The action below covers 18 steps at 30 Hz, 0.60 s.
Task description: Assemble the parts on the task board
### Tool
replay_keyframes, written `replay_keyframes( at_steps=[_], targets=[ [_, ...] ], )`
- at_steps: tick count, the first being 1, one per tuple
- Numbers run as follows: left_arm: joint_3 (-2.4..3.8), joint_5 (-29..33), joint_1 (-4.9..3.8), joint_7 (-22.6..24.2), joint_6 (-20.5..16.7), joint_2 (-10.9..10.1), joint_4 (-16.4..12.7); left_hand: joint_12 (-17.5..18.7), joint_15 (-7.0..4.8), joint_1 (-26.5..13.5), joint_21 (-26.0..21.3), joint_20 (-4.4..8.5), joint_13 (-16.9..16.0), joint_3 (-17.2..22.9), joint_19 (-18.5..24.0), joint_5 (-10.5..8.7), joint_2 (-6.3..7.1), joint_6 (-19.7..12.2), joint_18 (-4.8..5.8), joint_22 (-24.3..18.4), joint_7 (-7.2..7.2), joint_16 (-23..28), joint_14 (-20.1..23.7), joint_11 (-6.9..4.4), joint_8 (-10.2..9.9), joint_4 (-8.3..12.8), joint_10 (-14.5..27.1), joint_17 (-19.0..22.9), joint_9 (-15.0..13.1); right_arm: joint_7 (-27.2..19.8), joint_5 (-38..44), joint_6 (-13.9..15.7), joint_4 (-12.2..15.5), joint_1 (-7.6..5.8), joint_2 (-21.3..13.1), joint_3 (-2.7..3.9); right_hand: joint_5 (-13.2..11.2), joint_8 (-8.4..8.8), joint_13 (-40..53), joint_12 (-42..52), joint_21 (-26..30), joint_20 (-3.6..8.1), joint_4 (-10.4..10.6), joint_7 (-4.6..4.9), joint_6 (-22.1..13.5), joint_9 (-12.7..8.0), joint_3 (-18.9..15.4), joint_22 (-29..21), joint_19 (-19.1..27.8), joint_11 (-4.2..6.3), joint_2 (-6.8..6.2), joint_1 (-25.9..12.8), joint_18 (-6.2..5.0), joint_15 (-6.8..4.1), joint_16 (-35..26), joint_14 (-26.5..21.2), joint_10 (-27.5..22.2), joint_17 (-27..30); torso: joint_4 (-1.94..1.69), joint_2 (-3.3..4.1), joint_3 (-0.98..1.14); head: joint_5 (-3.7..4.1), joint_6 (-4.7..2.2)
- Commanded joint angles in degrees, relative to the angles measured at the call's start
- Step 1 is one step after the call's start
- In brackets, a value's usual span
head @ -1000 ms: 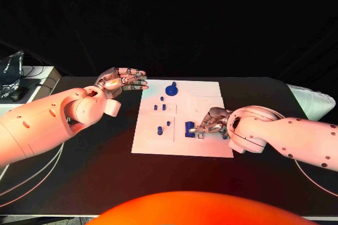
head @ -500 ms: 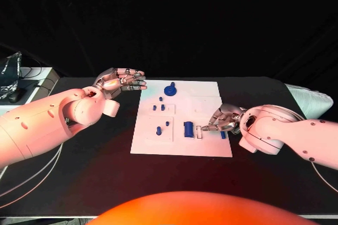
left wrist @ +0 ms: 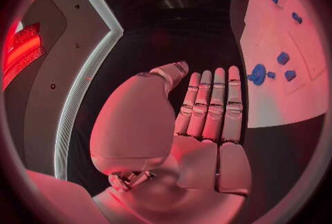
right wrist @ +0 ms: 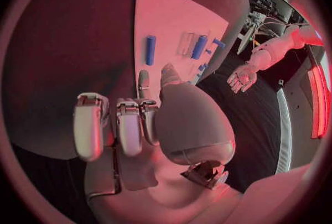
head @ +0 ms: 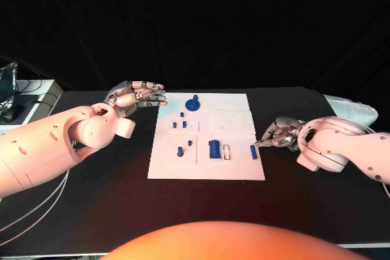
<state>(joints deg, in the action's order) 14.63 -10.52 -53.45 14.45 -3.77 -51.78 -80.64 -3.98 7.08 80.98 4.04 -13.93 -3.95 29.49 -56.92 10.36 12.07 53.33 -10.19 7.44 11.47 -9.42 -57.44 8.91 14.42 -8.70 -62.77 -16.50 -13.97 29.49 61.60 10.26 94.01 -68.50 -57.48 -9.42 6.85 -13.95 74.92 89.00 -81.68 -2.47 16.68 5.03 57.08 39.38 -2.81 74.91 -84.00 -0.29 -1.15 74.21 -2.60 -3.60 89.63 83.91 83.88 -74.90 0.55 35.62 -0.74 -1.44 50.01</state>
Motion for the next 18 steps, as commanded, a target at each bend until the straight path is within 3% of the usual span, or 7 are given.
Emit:
replay_keyframes(
  at_steps=[1, 5, 18],
  targets=[
    [0.04, 0.31, 0.10, 0.94, 0.92, 0.06, -0.27, 0.16, 0.39, 0.25, -0.22, -0.11, 0.04, -0.08, -0.49, 0.31, -0.50, -0.32, -0.34, -0.11, 0.05, 0.38, 0.04, 0.20, -0.24, -0.38, 0.05, -0.07, 0.10, 0.95, 3.18, -4.28, -0.45, 0.04, 0.25, -0.06, -0.22, -0.18, 14.57, 0.27, -0.32, -0.13, 0.10, -0.25, 1.73, -0.26, 0.11, 13.22, -4.58, -0.15, -0.19, -1.72, 1.20, 0.29, 0.37, 6.09, 5.71, -15.10, -0.10, 0.09, 0.06, 0.20, -0.01],
    [0.04, 0.31, 0.18, 0.89, 0.95, 0.05, -0.24, 0.15, 0.39, 0.25, -0.22, -0.11, 0.04, -0.08, -0.49, 0.31, -0.50, -0.33, -0.34, -0.12, 0.04, 0.38, 0.04, 0.20, -0.25, -0.38, 0.04, -0.08, 0.10, 1.18, 3.63, -5.19, -0.72, 0.32, 1.16, -0.18, 0.93, -1.04, 14.58, 0.28, -0.39, 0.14, 0.14, -0.86, 3.23, 0.32, 0.27, 13.23, -4.59, 0.37, -0.48, -3.94, 1.20, -0.13, 0.37, 6.09, 5.72, -15.10, -0.16, 0.14, 0.07, 0.10, -0.01],
    [0.04, 0.31, 0.24, 0.71, 0.99, -0.03, 0.23, 0.14, 0.39, 0.25, -0.24, -0.12, 0.03, -0.11, -0.50, 0.31, -0.49, -0.35, -0.34, -0.19, 0.05, 0.42, 0.03, 0.19, -0.27, -0.41, 0.01, -0.10, 0.11, 1.84, 5.35, -6.37, -2.09, 1.13, 3.14, -0.47, 0.60, -1.37, 14.55, 0.23, -0.46, 0.34, 0.19, -1.02, 3.15, 1.17, 0.74, 13.25, -4.61, 0.52, -1.18, -7.18, 1.21, -0.29, 0.37, 6.09, 5.70, -15.10, -0.12, 0.07, -0.09, 0.23, -0.01]
  ],
)
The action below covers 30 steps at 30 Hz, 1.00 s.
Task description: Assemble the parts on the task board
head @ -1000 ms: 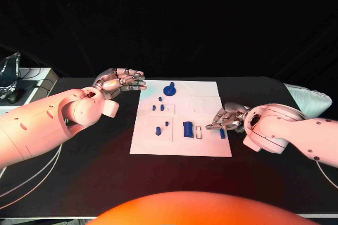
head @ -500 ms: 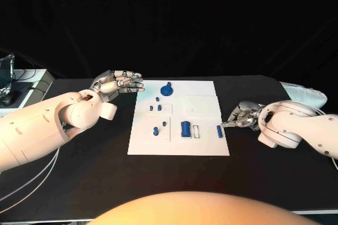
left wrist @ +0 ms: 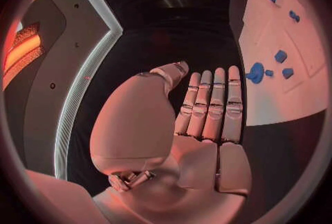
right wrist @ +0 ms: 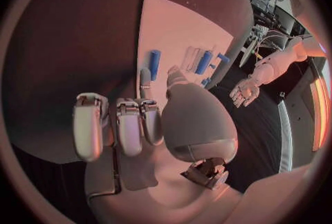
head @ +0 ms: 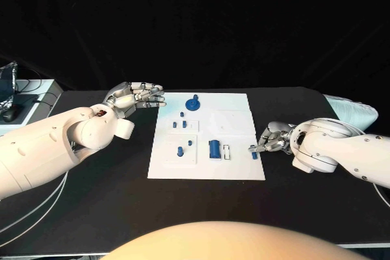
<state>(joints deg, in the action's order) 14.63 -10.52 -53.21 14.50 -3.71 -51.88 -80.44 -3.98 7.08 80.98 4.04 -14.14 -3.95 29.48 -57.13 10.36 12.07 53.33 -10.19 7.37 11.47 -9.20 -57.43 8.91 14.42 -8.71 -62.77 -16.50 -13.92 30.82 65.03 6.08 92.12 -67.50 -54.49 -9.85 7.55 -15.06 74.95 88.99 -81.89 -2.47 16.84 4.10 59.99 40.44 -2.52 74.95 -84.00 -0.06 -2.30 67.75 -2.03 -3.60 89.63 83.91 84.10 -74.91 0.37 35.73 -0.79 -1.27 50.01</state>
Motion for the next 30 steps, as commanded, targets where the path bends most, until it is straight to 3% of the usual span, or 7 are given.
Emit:
replay_keyframes(
  at_steps=[1, 11, 19, 24, 30],
  targets=[
    [0.04, 0.31, 0.01, 0.66, 0.94, 0.07, 0.07, 0.14, 0.39, 0.25, -0.24, 0.09, 0.03, -0.10, -0.28, 0.30, -0.49, -0.35, -0.34, -0.11, 0.05, 0.20, 0.03, 0.19, -0.27, -0.40, 0.01, -0.10, 0.06, 0.54, 2.05, -2.30, -0.28, 0.16, 0.22, -0.07, -0.08, -0.28, 14.52, 0.23, -0.32, 0.34, 0.02, -0.09, 0.27, 0.13, 0.46, 13.22, -4.62, 0.31, -0.06, -0.80, 0.65, -0.30, 0.37, 6.09, 5.48, -15.09, 0.07, -0.04, -0.05, 0.08, -0.01],
    [0.04, 0.31, 0.01, 0.66, 0.93, 0.08, 0.14, 0.14, 0.39, 0.25, -0.24, 0.09, 0.03, -0.10, -0.28, 0.30, -0.49, -0.35, -0.34, -0.11, 0.05, 0.20, 0.03, 0.19, -0.27, -0.40, 0.01, -0.10, 0.06, 0.71, 3.68, -3.00, -1.04, 0.35, 1.09, -0.20, -0.07, -0.36, 14.52, 0.23, -0.36, 0.35, 0.01, -0.13, 0.34, 0.22, 0.53, 13.23, -4.63, 0.34, -0.12, -0.99, 0.66, -0.31, 0.37, 6.09, 5.48, -15.09, 0.03, -0.03, 0.03, 0.08, -0.01],
    [0.04, 0.32, 0.01, 0.64, 0.91, 0.04, 0.12, 0.14, 0.39, 0.24, -0.25, 0.08, 0.03, -0.12, -0.28, 0.30, -0.49, -0.37, -0.34, -0.16, 0.05, 0.24, 0.04, 0.20, -0.28, -0.44, 0.02, -0.11, 0.07, 0.71, 4.34, -2.66, -1.98, 1.65, 2.55, -0.27, 0.01, -0.42, 14.38, 0.02, -0.07, 0.40, -0.19, -0.17, 0.14, 0.48, 1.03, 13.16, -4.57, 0.38, -0.68, -0.42, 0.61, -0.36, 0.37, 6.09, 5.37, -15.09, -0.02, -0.01, 0.05, -0.08, -0.01],
    [0.04, 0.32, 0.01, 0.61, 0.86, -0.03, 0.11, 0.15, 0.40, 0.23, -0.26, 0.07, 0.03, -0.13, -0.28, 0.30, -0.49, -0.39, -0.34, -0.21, 0.06, 0.27, 0.04, 0.20, -0.30, -0.47, 0.03, -0.12, 0.08, 0.71, 4.97, -2.20, -2.46, 2.04, 3.08, -0.28, 0.60, -0.32, 14.35, -0.05, 0.00, 0.43, -0.36, -0.08, -0.51, 0.97, 2.96, 13.15, -4.55, 0.33, -1.16, 2.24, 0.60, -0.35, 0.37, 6.09, 5.33, -15.09, 0.03, -0.06, -0.01, -0.12, -0.01],
    [0.04, 0.32, 0.02, 0.54, 0.84, -0.05, 0.09, 0.15, 0.40, 0.23, -0.27, 0.07, 0.04, -0.14, -0.29, 0.30, -0.48, -0.43, -0.34, -0.24, 0.11, 0.30, 0.04, 0.21, -0.33, -0.48, 0.03, -0.13, 0.09, 0.72, 5.44, -2.17, -2.64, 2.17, 3.45, -0.28, 2.42, 0.37, 14.33, -0.10, 0.05, 0.46, -1.11, -0.14, -1.15, 0.87, 7.02, 13.14, -4.53, 0.40, -0.71, 7.64, 0.59, -0.41, 0.37, 6.09, 5.30, -15.09, 0.05, -0.07, 0.00, -0.15, -0.01]
  ],
)
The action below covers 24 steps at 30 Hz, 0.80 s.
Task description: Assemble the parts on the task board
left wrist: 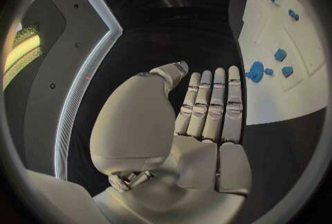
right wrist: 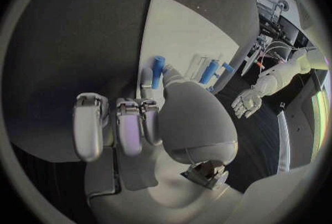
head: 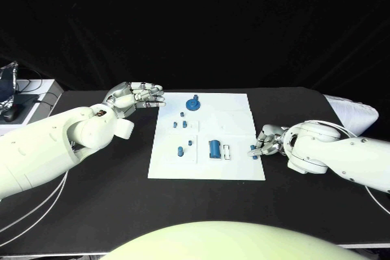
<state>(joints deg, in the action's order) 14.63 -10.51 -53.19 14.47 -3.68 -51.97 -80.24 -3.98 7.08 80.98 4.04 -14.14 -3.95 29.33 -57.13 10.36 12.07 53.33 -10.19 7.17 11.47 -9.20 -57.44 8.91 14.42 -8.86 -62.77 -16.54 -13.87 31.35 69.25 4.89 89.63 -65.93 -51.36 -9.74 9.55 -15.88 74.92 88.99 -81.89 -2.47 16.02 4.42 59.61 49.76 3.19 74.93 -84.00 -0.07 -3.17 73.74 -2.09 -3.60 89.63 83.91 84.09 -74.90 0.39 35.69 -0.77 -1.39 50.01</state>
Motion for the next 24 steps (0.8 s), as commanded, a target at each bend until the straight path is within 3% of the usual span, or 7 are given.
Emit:
replay_keyframes(
  at_steps=[1, 2, 6, 9, 11, 14, 24],
  targets=[
    [0.04, 0.31, 0.00, 0.56, 0.79, 0.04, -0.11, 0.15, 0.40, 0.22, -0.27, 0.07, 0.04, 0.01, -0.29, 0.30, -0.48, -0.43, -0.34, -0.04, 0.11, 0.30, 0.04, 0.21, -0.33, -0.33, 0.03, -0.10, 0.05, 0.19, 1.27, -0.99, -0.15, 0.61, 0.37, -0.39, 0.78, 1.34, 14.36, -0.09, 0.04, 0.50, -0.18, -0.43, -0.77, -8.55, 2.10, 13.16, -4.53, 0.37, 0.00, 2.20, 0.65, -0.39, 0.37, 6.09, 5.31, -15.10, 0.03, -0.05, -0.03, -0.02, -0.01],
    [0.04, 0.31, 0.00, 0.56, 0.79, 0.04, -0.12, 0.15, 0.40, 0.22, -0.27, 0.07, 0.04, 0.01, -0.29, 0.30, -0.48, -0.43, -0.34, -0.04, 0.11, 0.30, 0.04, 0.21, -0.33, -0.33, 0.03, -0.10, 0.05, 0.18, 1.31, -1.01, -0.15, 0.63, 0.41, -0.39, 1.59, 1.50, 14.35, -0.11, 0.03, 0.49, -0.24, -0.44, -0.81, -8.65, 2.98, 13.16, -4.53, 0.40, -0.21, 2.92, 0.66, -0.42, 0.37, 6.09, 5.30, -15.10, 0.03, -0.06, -0.04, 0.00, -0.01],
    [0.04, 0.31, 0.00, 0.51, 0.80, 0.04, -0.13, 0.16, 0.40, 0.23, -0.27, 0.07, 0.04, -0.01, -0.30, 0.30, -0.44, -0.53, -0.34, -0.09, 0.20, 0.33, 0.04, 0.24, -0.40, -0.34, 0.06, -0.11, 0.07, 0.15, 1.40, -1.02, -0.01, 0.69, 0.51, -0.39, 8.50, 2.35, 14.29, -0.23, -0.01, 0.59, -2.15, -0.41, -0.82, -9.30, 9.56, 13.17, -4.52, 0.44, -2.16, 7.73, 0.67, -0.50, 0.37, 6.09, 5.22, -15.10, 0.00, -0.06, -0.04, -0.02, -0.01],
    [0.04, 0.31, 0.00, 0.49, 0.82, 0.04, -0.13, 0.17, 0.40, 0.23, -0.27, 0.06, 0.04, -0.02, -0.30, 0.30, -0.44, -0.55, -0.34, -0.10, 0.22, 0.34, 0.04, 0.25, -0.41, -0.34, 0.07, -0.11, 0.08, 0.11, 1.38, -0.83, 0.23, 0.73, 0.51, -0.39, 10.37, 2.59, 14.26, -0.31, 0.00, 0.51, -3.64, -0.11, -0.56, -9.46, 15.27, 13.17, -4.51, 0.22, -4.17, 8.89, 0.67, -0.33, 0.37, 6.09, 5.17, -15.10, 0.00, -0.06, -0.03, -0.02, -0.01],
    [0.04, 0.31, 0.00, 0.45, 0.84, 0.03, -0.14, 0.17, 0.40, 0.23, -0.27, 0.06, 0.04, -0.02, -0.30, 0.30, -0.44, -0.55, -0.34, -0.10, 0.22, 0.34, 0.04, 0.25, -0.41, -0.34, 0.07, -0.11, 0.08, 0.07, 1.22, -0.41, 0.47, 0.74, 0.45, -0.39, 12.25, 2.42, 14.27, -0.30, -0.08, 0.38, -5.01, 0.21, -0.35, -9.16, 20.35, 13.19, -4.51, -0.06, -5.92, 7.60, 0.68, -0.02, 0.37, 6.09, 5.18, -15.10, 0.00, -0.05, -0.05, -0.03, -0.01],
    [0.04, 0.31, 0.00, 0.38, 0.91, 0.01, -0.14, 0.18, 0.41, 0.23, -0.27, 0.06, 0.05, -0.02, -0.31, 0.31, -0.44, -0.58, -0.35, -0.13, 0.27, 0.36, 0.03, 0.28, -0.43, -0.36, 0.09, -0.12, 0.09, 0.02, 0.66, 0.65, 0.99, 0.76, 0.26, -0.38, 14.07, 2.24, 14.28, -0.30, -0.16, 0.20, -6.62, 0.40, -0.61, -8.69, 24.34, 13.21, -4.52, -0.20, -7.09, 5.49, 0.70, 0.05, 0.37, 6.09, 5.19, -15.10, 0.01, -0.04, -0.02, -0.17, -0.01],
    [0.04, 0.31, 0.00, 0.25, 0.99, -0.02, -0.14, 0.18, 0.43, 0.23, -0.28, 0.06, 0.05, -0.02, -0.32, 0.31, -0.47, -0.60, -0.35, -0.18, 0.34, 0.39, 0.03, 0.31, -0.45, -0.39, 0.11, -0.14, 0.10, -0.02, -4.76, 3.25, 3.46, -0.52, -0.57, -0.09, 14.81, 1.87, 14.29, -0.28, -0.08, 0.13, -8.47, 0.45, -0.74, -8.04, 27.30, 13.18, -4.50, -0.24, -7.72, 2.89, 0.67, 0.10, 0.37, 6.09, 5.21, -15.10, 0.03, -0.01, -0.02, -0.36, -0.01]
  ],
)
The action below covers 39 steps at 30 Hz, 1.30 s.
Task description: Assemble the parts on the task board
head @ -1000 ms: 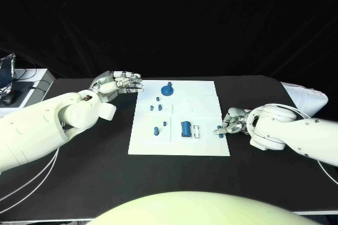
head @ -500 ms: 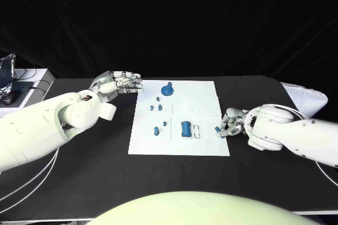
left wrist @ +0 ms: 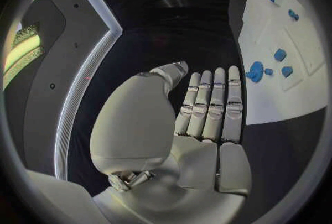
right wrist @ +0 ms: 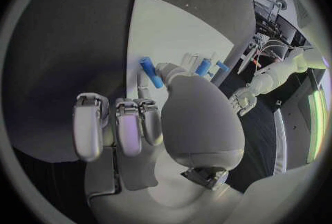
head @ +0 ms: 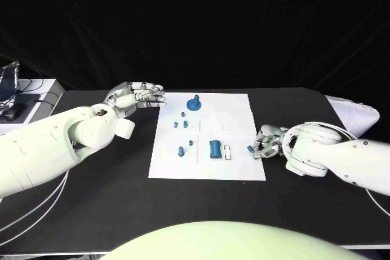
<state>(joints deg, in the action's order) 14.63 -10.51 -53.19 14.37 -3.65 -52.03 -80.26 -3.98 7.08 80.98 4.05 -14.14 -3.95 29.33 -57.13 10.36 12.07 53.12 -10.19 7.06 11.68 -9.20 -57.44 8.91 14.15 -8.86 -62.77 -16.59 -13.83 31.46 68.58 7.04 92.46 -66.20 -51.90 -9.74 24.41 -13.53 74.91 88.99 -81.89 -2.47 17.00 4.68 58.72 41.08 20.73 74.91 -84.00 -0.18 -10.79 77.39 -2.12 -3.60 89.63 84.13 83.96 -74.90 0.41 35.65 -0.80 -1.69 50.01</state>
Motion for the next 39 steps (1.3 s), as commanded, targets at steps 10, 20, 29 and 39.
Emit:
replay_keyframes(
  at_steps=[10, 20, 29, 39],
  targets=[
    [0.04, 0.31, -0.01, 0.22, 1.06, 0.07, -0.12, 0.18, 0.44, 0.22, -0.28, 0.05, 0.05, -0.03, -0.33, 0.31, -0.49, -0.39, -0.35, -0.11, 0.16, 0.41, 0.02, 0.33, -0.19, -0.43, 0.12, -0.10, 0.06, -0.07, -11.49, 1.57, 2.71, -2.26, 0.61, 0.04, -0.18, -0.49, 14.32, -0.26, -0.01, 0.12, -9.67, 0.18, 0.08, 0.71, 10.14, 13.18, -4.49, -0.14, -0.29, -1.68, 0.69, 0.10, 0.37, 5.87, 5.36, -15.10, -0.02, 0.05, 0.02, 0.10, -0.01],
    [0.04, 0.31, -0.01, 0.12, 1.19, 0.10, -0.18, 0.18, 0.45, 0.20, -0.28, 0.05, 0.05, -0.02, -0.33, 0.32, -0.55, -0.38, -0.35, -0.14, 0.17, 0.43, 0.02, 0.35, -0.19, -0.47, 0.12, -0.11, 0.07, 0.12, -13.77, 0.95, 0.56, -2.14, 4.06, -0.27, -0.49, -0.48, 14.22, -0.43, 0.22, 0.11, -9.74, 0.15, 0.03, 0.75, 10.42, 13.12, -4.44, -0.13, -0.49, -2.92, 0.65, 0.10, 0.37, 5.87, 5.27, -15.10, -0.06, 0.05, 0.00, 0.23, -0.01],
    [0.04, 0.31, -0.01, 0.08, 1.23, -0.02, -0.24, 0.18, 0.45, 0.20, -0.28, 0.05, 0.05, -0.02, -0.33, 0.32, -0.55, -0.38, -0.35, -0.14, 0.17, 0.43, 0.02, 0.35, -0.19, -0.47, 0.12, -0.11, 0.07, 0.37, -12.50, 1.28, -1.23, -1.90, 6.10, -0.46, -1.39, -0.34, 14.22, -0.43, 0.48, 0.10, -9.26, 0.08, -0.03, 0.67, 10.50, 13.05, -4.38, -0.09, -0.95, -5.88, 0.60, 0.08, 0.32, 5.84, 5.27, -14.97, -0.01, 0.07, 0.02, 0.00, -0.01],
    [0.04, 0.31, -0.01, 0.02, 1.22, -0.09, -0.31, 0.19, 0.48, 0.23, -0.29, 0.03, 0.05, -0.01, -0.33, 0.33, -0.62, -0.39, -0.35, -0.25, 0.18, 0.51, 0.03, 0.37, -0.21, -0.53, 0.17, -0.13, 0.08, 0.58, -12.65, -1.01, -1.50, -1.87, 7.02, -0.52, -3.02, 0.09, 14.07, -0.69, 0.85, 0.05, -7.51, 0.16, -0.01, 0.26, 8.55, 12.96, -4.30, -0.19, -1.58, -10.51, 0.54, 0.15, 0.27, 5.82, 5.14, -14.87, 0.04, 0.01, -0.01, 0.07, -0.01]
  ],
)
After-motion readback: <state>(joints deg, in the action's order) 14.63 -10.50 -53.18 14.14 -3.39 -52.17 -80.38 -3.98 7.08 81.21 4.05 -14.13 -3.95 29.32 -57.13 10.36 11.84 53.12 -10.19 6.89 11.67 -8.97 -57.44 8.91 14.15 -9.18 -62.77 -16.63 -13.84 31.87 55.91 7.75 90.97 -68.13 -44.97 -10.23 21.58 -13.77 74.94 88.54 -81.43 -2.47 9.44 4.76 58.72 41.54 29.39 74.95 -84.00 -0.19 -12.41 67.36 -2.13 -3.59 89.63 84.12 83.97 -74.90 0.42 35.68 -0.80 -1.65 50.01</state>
